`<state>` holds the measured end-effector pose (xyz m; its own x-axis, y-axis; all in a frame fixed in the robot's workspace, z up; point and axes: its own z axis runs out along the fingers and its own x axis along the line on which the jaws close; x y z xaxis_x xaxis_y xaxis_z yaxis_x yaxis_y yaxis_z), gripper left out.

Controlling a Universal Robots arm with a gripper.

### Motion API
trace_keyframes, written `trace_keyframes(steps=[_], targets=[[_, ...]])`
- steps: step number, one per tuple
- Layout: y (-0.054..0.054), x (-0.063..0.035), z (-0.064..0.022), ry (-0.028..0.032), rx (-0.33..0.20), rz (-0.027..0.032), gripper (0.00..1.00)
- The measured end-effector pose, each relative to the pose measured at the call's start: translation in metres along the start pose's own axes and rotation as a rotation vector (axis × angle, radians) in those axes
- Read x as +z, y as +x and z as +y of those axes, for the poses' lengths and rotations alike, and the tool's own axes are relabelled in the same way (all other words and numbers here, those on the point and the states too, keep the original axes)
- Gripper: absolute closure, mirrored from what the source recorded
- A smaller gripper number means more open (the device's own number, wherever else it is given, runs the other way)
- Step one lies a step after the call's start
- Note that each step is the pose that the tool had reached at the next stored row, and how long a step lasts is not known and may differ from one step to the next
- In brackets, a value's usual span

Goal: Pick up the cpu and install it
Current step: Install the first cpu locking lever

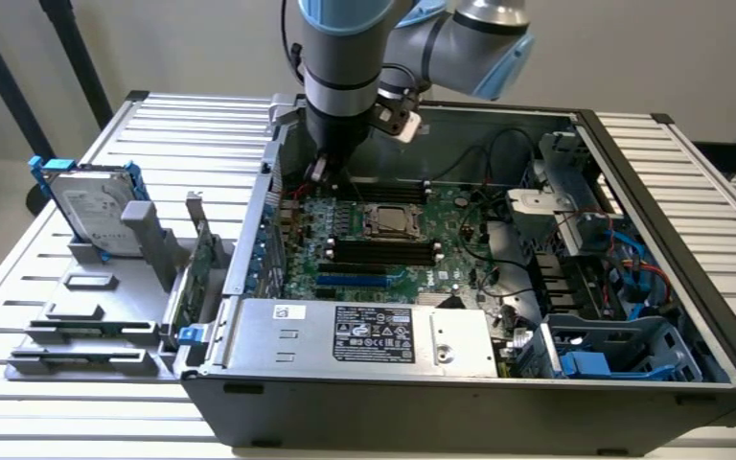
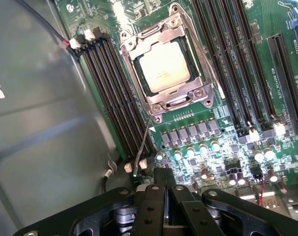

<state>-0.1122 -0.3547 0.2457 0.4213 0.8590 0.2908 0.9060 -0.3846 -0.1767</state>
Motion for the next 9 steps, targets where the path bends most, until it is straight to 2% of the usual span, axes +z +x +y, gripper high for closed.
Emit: trace_keyframes(steps=[2,4,9], targets=[[-0.0001,0.0000,-0.0002,-0.0014,0.018,0.0129,0.89],[-0.0003,0.0001,-0.0005,-0.0035,0.034,0.0225,0.89],[-0.0007,0.0007,-0.0010,-0.0125,0.074,0.0382,0.89]])
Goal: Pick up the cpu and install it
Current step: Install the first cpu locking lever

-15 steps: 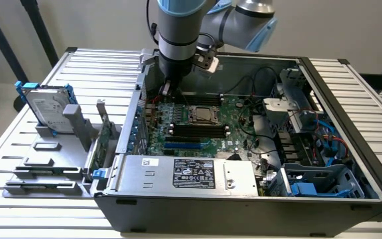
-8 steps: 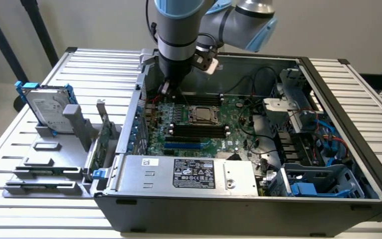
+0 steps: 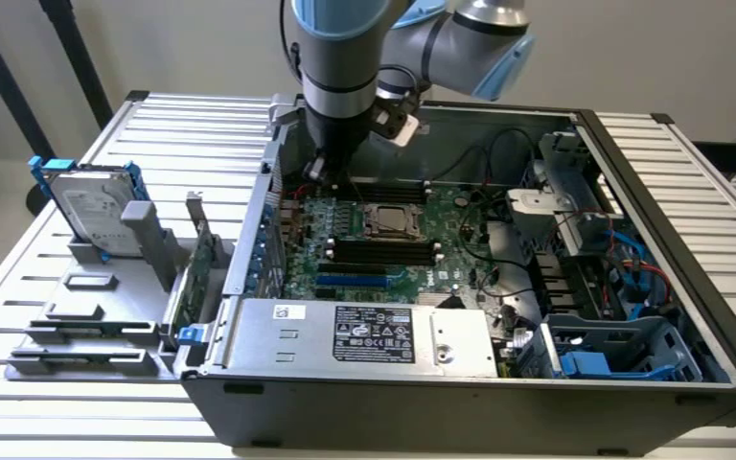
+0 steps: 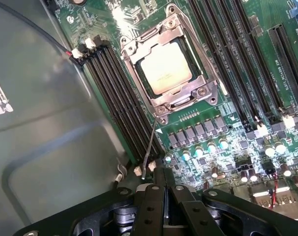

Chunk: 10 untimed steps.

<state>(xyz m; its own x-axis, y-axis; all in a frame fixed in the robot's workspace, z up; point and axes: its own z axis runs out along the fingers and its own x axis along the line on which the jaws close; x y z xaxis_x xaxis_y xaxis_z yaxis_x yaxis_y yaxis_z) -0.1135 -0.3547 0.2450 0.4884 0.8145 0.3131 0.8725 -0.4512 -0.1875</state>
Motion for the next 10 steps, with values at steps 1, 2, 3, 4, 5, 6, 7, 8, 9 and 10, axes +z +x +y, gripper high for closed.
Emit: trace_keyframes(steps=[1,2,3,4,5,6,7,8,9,10], targets=[[-0.0001,0.0002,-0.0001,-0.0018,0.008,0.0032,0.89],[-0.0002,0.0003,-0.0002,-0.0033,0.015,0.0065,0.89],[-0.0004,0.0004,-0.0004,-0.0043,0.022,0.0104,0.89],[-0.0006,0.0005,-0.0006,-0.0051,0.029,0.0141,0.89],[-0.0008,0.0006,-0.0009,-0.0061,0.035,0.0176,0.89],[-0.0010,0.0007,-0.0012,-0.0064,0.039,0.0187,0.89],[-0.0013,0.0009,-0.0018,-0.0060,0.043,0.0190,0.89],[-0.0018,0.0010,-0.0025,-0.0054,0.045,0.0186,0.89],[-0.0022,0.0011,-0.0033,-0.0048,0.048,0.0180,0.89],[-0.0025,0.0013,-0.0041,-0.0044,0.051,0.0176,0.89]])
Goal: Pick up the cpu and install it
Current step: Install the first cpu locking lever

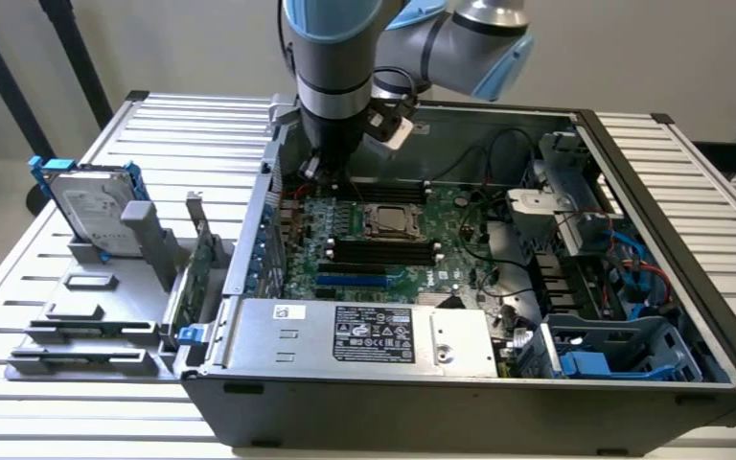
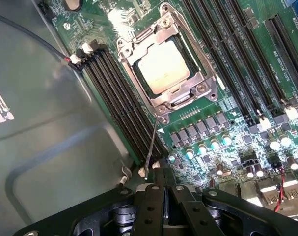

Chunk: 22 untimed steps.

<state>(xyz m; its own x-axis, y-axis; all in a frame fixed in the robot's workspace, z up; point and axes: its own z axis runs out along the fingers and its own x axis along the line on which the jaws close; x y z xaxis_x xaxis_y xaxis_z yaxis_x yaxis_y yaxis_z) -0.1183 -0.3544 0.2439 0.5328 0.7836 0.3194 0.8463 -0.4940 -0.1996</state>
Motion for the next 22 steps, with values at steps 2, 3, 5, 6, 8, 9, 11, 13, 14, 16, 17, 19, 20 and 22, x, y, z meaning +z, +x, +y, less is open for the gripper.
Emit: trace_keyframes(steps=[2,3,5,6,8,9,11,13,14,16,17,19,20,22], targets=[[-0.001,0.0006,-0.0014,0.0007,0.005,0.0040,0.89],[-0.001,0.0010,-0.0020,0.0034,0.006,0.0099,0.89],[-0.001,0.0014,-0.0029,0.0127,0.009,0.0265,0.89],[-0.001,0.0017,-0.0031,0.0182,0.010,0.0359,0.89],[-0.001,0.0020,-0.0033,0.0240,0.013,0.0471,0.89],[-0.001,0.0020,-0.0033,0.0245,0.014,0.0490,0.89],[0.000,0.0022,-0.0032,0.0241,0.016,0.0498,0.89],[0.000,0.0023,-0.0026,0.0237,0.017,0.0501,0.89],[0.001,0.0024,-0.0020,0.0235,0.017,0.0503,0.89],[0.003,0.0023,0.0001,0.0233,0.018,0.0503,0.89],[0.004,0.0021,0.0014,0.0233,0.018,0.0503,0.89],[0.006,0.0017,0.0050,0.0232,0.018,0.0503,0.89],[0.008,0.0015,0.0071,0.0232,0.018,0.0503,0.89],[0.011,0.0010,0.0121,0.0233,0.018,0.0503,0.89]])
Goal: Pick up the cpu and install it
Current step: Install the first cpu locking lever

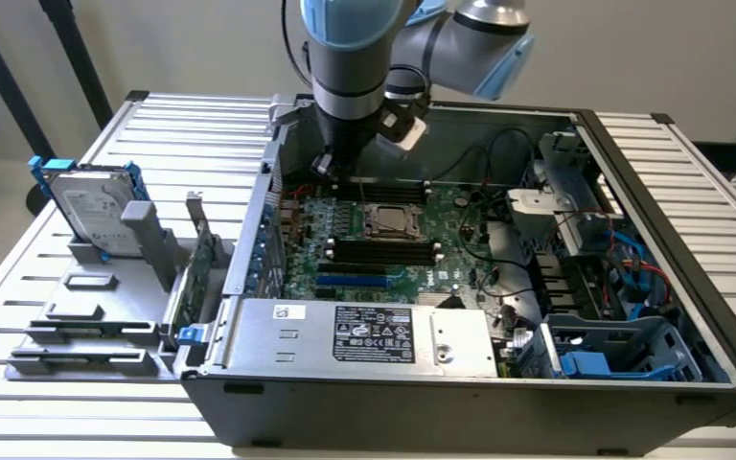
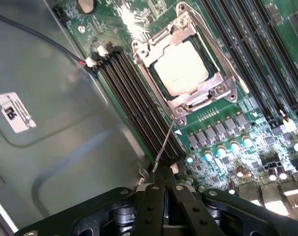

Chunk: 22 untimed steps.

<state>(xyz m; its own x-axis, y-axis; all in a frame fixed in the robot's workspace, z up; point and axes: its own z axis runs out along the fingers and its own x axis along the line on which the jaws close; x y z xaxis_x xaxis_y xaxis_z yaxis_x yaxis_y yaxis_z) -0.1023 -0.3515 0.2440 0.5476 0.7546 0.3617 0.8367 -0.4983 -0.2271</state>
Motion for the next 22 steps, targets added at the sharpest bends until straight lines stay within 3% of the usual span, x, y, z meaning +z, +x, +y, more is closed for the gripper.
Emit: trace_keyframes(steps=[9,22], targets=[[0.009,-0.0004,0.0138,0.0000,0.000,0.0000,0.89],[0.008,-0.0002,0.0166,-0.0001,0.000,0.0000,0.89]])
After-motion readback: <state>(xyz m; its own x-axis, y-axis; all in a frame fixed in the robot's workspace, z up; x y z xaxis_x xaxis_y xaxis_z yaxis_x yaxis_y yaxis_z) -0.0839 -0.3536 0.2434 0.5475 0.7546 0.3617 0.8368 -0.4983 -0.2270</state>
